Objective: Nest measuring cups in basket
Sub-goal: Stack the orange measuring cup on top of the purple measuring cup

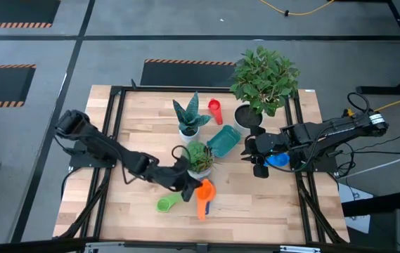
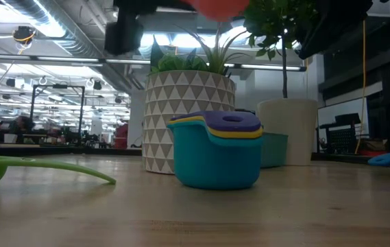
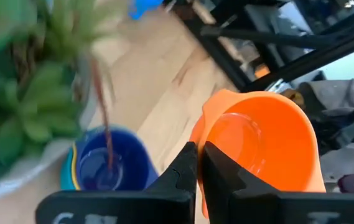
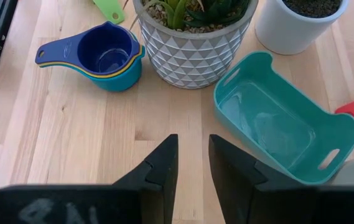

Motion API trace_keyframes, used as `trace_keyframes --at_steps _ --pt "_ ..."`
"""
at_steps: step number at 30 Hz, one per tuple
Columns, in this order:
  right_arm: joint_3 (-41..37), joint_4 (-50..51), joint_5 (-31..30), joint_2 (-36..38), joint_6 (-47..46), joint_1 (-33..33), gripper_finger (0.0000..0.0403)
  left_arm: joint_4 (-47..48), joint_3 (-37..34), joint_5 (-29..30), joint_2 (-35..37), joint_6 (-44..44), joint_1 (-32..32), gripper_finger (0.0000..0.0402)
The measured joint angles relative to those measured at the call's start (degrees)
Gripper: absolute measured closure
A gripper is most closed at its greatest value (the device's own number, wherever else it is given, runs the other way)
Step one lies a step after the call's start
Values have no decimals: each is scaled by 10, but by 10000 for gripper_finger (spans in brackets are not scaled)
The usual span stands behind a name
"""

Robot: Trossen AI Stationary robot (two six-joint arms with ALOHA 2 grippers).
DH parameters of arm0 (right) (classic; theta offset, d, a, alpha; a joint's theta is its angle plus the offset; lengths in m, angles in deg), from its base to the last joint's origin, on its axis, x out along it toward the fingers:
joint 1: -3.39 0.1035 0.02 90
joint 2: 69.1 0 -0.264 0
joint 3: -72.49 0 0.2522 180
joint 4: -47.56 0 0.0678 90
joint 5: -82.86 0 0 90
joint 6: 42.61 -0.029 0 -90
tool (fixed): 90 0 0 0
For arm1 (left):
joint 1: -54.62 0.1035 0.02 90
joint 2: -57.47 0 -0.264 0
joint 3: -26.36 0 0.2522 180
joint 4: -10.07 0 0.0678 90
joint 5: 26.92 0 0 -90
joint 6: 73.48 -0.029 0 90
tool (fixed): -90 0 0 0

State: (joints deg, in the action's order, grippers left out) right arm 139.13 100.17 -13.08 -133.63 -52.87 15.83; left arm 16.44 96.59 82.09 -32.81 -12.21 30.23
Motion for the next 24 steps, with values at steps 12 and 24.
trace_keyframes --at_steps 12,24 --pt "0 0 0 0 2 0 308 12 0 10 -66 47 -2 398" --pt "0 0 0 0 3 0 308 69 0 48 -68 47 -2 398"
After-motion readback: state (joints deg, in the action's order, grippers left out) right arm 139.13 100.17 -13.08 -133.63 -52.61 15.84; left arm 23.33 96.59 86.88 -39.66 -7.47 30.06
